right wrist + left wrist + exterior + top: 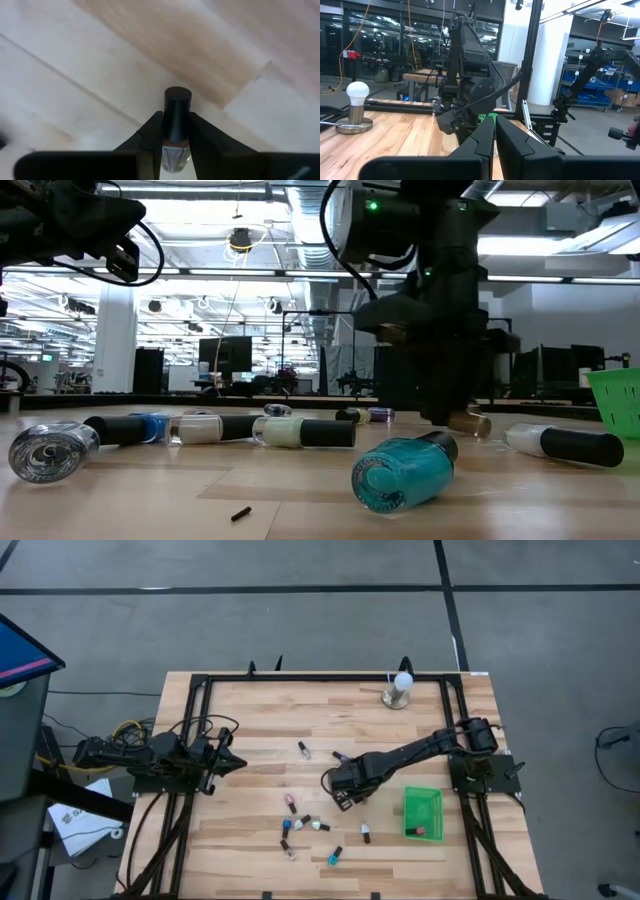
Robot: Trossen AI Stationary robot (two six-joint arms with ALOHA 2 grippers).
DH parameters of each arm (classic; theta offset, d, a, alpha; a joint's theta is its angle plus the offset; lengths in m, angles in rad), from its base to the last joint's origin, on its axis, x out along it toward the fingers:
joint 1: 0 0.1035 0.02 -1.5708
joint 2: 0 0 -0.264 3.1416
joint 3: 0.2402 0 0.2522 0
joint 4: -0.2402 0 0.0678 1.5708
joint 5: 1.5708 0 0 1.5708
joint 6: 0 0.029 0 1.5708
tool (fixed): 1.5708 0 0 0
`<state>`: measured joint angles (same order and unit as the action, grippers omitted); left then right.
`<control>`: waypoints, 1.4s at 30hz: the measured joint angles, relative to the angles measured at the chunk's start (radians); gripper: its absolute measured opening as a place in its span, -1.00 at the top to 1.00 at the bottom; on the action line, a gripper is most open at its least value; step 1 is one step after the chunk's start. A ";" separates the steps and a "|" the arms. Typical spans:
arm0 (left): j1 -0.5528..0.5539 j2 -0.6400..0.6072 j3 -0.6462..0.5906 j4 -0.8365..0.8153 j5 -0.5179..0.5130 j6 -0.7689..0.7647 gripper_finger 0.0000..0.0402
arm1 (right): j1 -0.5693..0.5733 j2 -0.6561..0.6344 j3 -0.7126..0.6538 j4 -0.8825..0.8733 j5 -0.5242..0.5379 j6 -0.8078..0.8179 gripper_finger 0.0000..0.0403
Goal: Pick & Place Nail Polish
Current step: Put the brown nail polish into the green bin
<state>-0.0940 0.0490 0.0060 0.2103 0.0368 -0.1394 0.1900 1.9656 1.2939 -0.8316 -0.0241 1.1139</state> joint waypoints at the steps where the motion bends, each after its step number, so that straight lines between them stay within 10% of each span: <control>1: 0.000 0.000 0.000 0.000 0.000 0.000 0.94 | -0.001 0.001 0.006 0.000 0.000 -0.013 0.71; 16: 0.000 0.011 0.000 0.001 0.000 0.000 0.94 | 0.018 -0.187 0.032 -0.155 0.046 -0.024 0.74; 27: 0.000 0.012 0.000 0.001 0.000 0.000 0.94 | 0.198 -0.466 -0.007 -0.535 0.123 0.325 0.73; 42: 0.000 0.012 0.000 0.008 -0.030 0.000 0.94 | 0.469 -0.481 -0.299 -0.245 0.038 0.555 0.73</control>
<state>-0.0937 0.0612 0.0059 0.2180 0.0070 -0.1394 0.6588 1.4845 0.9954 -1.0763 0.0136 1.6685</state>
